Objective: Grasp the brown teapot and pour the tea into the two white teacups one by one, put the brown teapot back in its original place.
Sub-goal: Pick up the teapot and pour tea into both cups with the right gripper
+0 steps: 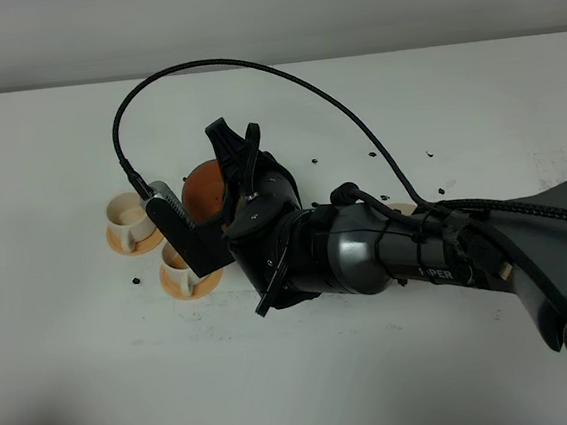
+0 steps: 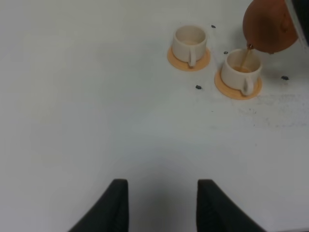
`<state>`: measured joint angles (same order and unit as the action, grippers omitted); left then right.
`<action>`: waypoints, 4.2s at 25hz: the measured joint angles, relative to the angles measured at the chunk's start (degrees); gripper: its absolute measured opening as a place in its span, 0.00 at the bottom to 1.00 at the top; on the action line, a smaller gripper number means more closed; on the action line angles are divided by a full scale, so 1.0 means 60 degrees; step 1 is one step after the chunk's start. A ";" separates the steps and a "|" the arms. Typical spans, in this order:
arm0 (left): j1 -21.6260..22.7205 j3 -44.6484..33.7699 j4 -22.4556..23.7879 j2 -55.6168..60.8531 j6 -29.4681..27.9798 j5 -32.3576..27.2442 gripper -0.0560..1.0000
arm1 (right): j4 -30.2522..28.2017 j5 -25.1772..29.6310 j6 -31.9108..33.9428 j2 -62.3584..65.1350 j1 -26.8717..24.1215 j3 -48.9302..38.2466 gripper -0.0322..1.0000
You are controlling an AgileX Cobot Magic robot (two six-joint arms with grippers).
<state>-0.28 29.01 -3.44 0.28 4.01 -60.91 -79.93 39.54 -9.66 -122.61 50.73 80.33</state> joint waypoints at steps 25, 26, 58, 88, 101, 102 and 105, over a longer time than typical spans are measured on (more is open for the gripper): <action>0.0000 0.0000 0.0000 0.0000 0.0000 0.0000 0.40 | -0.0482 0.0279 -0.0047 0.0000 0.0036 0.0000 0.15; 0.0000 0.0000 0.0000 0.0000 0.0000 0.0000 0.40 | -0.0503 0.0279 -0.0056 0.0000 0.0036 0.0000 0.15; 0.0000 0.0000 0.0000 0.0000 0.0000 0.0000 0.40 | -0.0958 0.0416 -0.0066 -0.0155 0.0225 0.0000 0.15; 0.0000 0.0000 0.0000 0.0000 0.0000 0.0000 0.40 | -0.1539 0.0451 -0.0066 -0.0155 0.0297 0.0000 0.15; 0.0000 0.0000 0.0000 0.0000 0.0000 0.0000 0.40 | -0.1566 0.0645 -0.0066 -0.0155 0.0416 0.0000 0.15; 0.0000 0.0000 0.0000 0.0000 0.0000 0.0000 0.40 | -0.1566 0.0645 -0.0066 -0.0155 0.0416 0.0000 0.15; 0.0000 0.0000 0.0000 0.0000 0.0000 0.0000 0.40 | -0.1577 0.0648 -0.0066 -0.0155 0.0416 0.0000 0.15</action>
<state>-0.28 29.01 -3.44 0.28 4.01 -60.91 -89.39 43.43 -10.06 -123.54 53.22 80.33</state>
